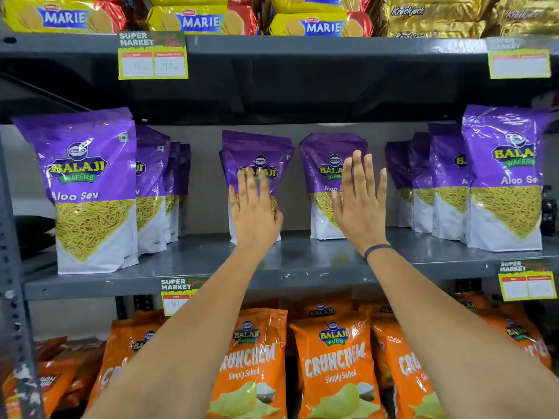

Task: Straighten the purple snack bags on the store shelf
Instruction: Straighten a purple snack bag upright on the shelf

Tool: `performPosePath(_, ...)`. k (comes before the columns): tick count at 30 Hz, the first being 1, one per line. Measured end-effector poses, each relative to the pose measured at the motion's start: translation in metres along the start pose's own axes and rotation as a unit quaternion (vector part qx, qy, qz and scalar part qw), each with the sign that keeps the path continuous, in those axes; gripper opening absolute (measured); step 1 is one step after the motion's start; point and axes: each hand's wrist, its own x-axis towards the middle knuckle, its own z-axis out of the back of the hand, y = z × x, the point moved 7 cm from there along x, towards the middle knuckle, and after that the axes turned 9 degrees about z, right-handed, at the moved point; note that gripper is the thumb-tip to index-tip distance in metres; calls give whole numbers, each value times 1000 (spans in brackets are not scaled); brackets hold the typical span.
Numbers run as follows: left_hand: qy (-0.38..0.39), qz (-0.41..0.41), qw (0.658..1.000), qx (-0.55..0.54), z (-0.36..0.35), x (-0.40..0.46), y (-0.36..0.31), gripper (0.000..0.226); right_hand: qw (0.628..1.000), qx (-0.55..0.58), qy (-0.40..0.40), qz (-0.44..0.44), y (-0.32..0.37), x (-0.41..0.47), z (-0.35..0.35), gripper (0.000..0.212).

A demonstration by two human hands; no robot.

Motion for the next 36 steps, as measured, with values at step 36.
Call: performPosePath(36,469,109,867,131,-73,-43,88,80,910,151,274,-272,-20,-10,-164,127)
